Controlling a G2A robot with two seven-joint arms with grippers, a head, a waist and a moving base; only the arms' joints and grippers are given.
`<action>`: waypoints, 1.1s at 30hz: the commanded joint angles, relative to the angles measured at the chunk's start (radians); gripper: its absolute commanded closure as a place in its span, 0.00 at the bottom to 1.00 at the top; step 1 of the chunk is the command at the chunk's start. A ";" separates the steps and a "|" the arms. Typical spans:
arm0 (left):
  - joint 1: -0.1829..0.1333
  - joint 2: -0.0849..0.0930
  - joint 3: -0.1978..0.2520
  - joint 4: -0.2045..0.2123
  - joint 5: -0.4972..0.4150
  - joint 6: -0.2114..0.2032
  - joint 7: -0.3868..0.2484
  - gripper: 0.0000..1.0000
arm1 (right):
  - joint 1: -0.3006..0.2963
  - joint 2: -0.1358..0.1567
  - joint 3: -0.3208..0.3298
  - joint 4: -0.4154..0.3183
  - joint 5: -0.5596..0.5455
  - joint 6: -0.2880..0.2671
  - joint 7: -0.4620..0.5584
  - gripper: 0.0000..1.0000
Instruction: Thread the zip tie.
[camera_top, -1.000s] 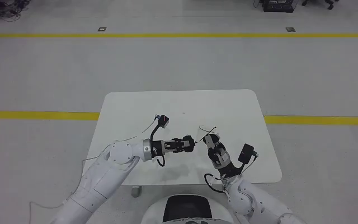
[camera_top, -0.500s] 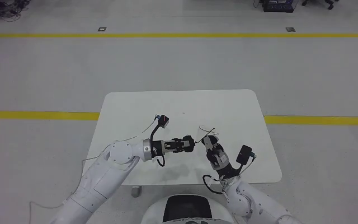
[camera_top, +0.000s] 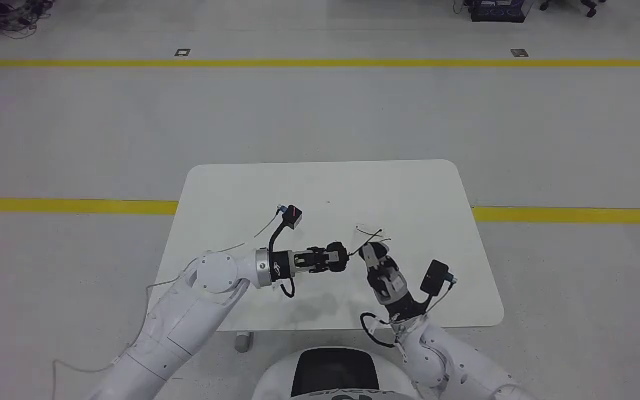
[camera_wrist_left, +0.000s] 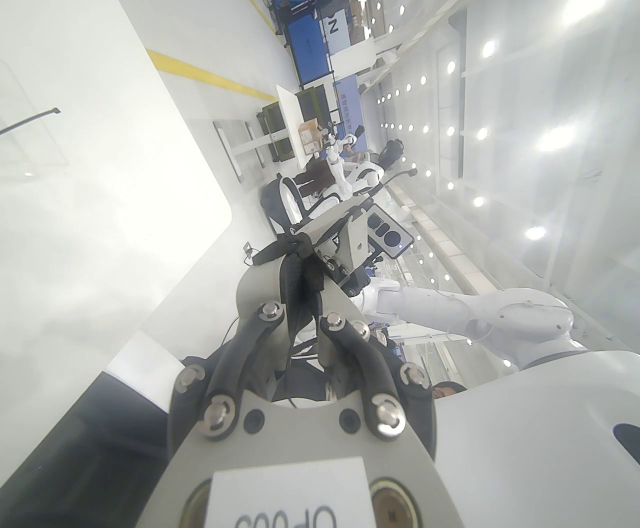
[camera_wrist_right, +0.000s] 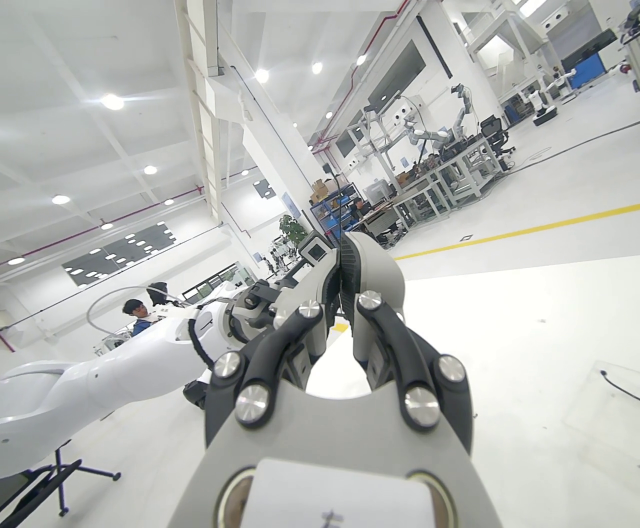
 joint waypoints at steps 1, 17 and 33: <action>0.000 0.000 0.000 0.000 0.000 0.000 0.000 1.00 | -0.002 0.000 -0.002 -0.001 -0.005 0.000 -0.011 1.00; 0.000 0.000 0.000 0.000 0.000 0.000 0.000 1.00 | 0.004 0.003 -0.004 0.012 0.008 0.000 -0.015 1.00; 0.000 0.000 0.000 0.000 0.000 0.000 0.000 1.00 | 0.015 0.000 -0.016 0.020 0.020 0.000 -0.007 1.00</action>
